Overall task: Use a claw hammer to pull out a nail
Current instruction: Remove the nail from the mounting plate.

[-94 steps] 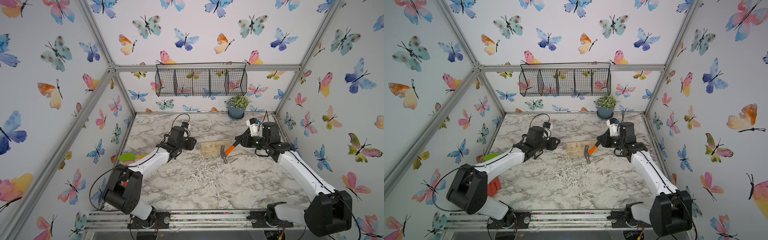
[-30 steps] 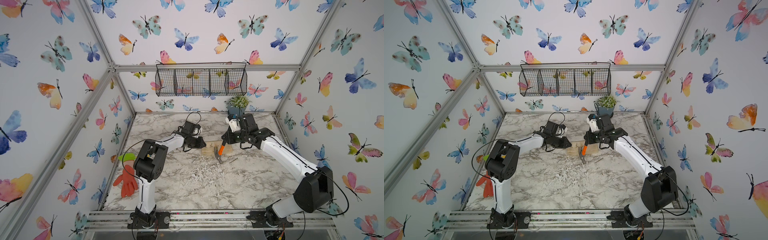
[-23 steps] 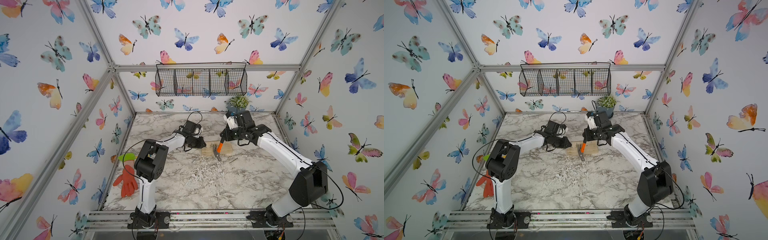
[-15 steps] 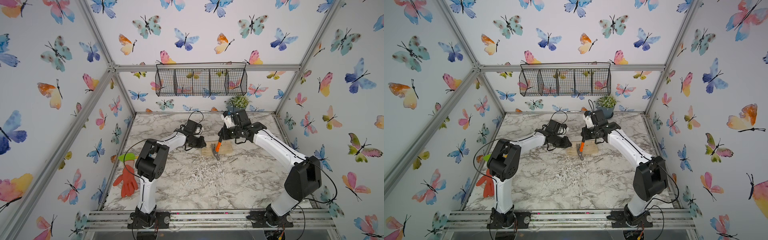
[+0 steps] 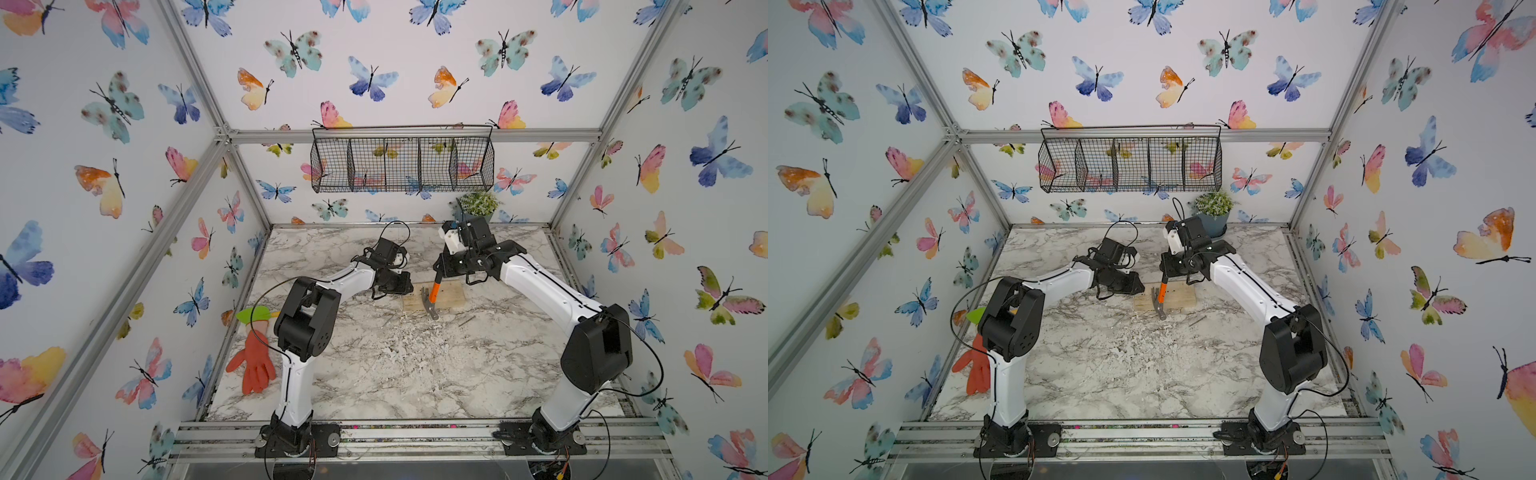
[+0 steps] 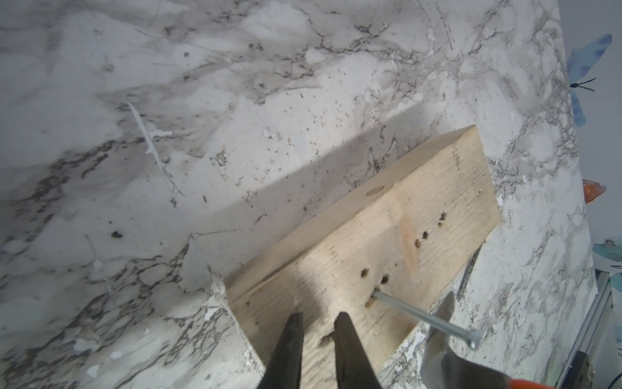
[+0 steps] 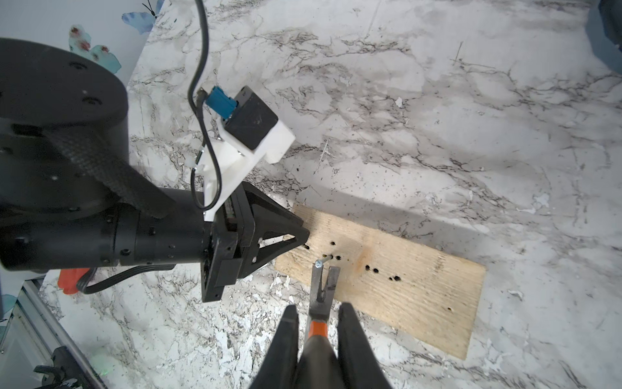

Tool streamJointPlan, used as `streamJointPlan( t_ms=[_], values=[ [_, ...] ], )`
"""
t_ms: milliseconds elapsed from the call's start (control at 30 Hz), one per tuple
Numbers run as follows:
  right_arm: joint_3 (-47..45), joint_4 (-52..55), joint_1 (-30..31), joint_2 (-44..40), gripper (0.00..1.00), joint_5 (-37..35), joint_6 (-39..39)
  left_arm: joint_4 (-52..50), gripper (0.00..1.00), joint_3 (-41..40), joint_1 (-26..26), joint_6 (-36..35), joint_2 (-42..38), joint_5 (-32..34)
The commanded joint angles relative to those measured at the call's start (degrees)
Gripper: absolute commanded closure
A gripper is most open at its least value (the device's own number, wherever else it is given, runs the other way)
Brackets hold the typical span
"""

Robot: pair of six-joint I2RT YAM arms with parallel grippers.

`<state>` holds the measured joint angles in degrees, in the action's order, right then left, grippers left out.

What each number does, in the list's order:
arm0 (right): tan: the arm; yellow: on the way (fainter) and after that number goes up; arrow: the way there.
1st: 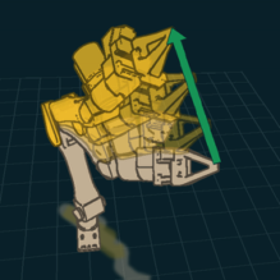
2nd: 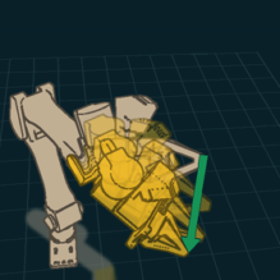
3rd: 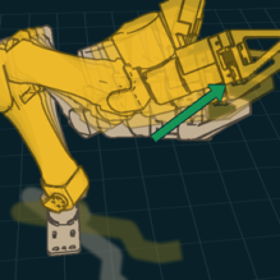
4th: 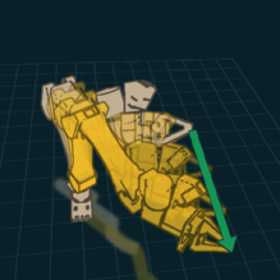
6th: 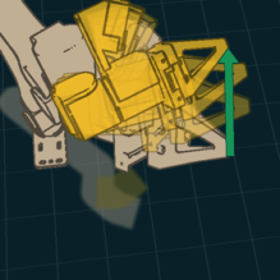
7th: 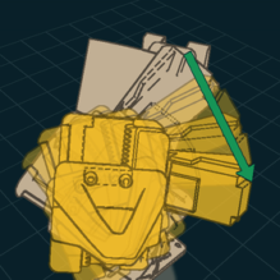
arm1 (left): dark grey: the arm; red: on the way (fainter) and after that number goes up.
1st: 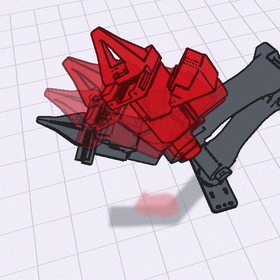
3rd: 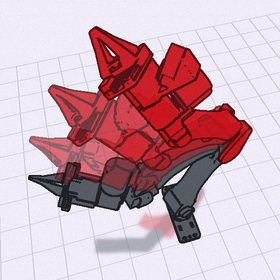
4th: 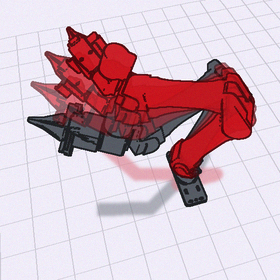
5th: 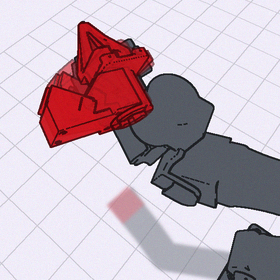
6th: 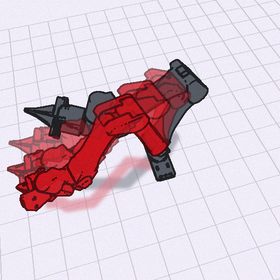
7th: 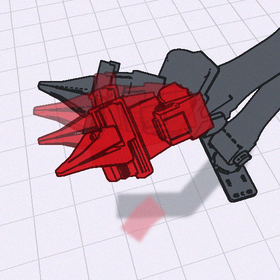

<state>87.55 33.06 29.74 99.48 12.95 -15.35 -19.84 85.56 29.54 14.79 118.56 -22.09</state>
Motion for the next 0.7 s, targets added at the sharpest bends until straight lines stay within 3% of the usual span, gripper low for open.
streamJointPlan(
  t_ms=[0,567,667],
  values=[
    [3.22,-1.45,0.40,-0.02,0.97,-0.12,0.15,-5.72,0.80,-1.62,0.34,-0.75,4.09,3.32],
    [9.62,-1.82,1.15,3.01,0.97,-0.23,1.01,-5.33,0.80,-2.06,0.36,-0.89,3.87,3.01],
    [9.88,-1.67,2.56,2.42,0.98,-2.98,1.43,-5.32,0.80,-2.15,0.38,-0.99,3.81,3.01]
  ],
)
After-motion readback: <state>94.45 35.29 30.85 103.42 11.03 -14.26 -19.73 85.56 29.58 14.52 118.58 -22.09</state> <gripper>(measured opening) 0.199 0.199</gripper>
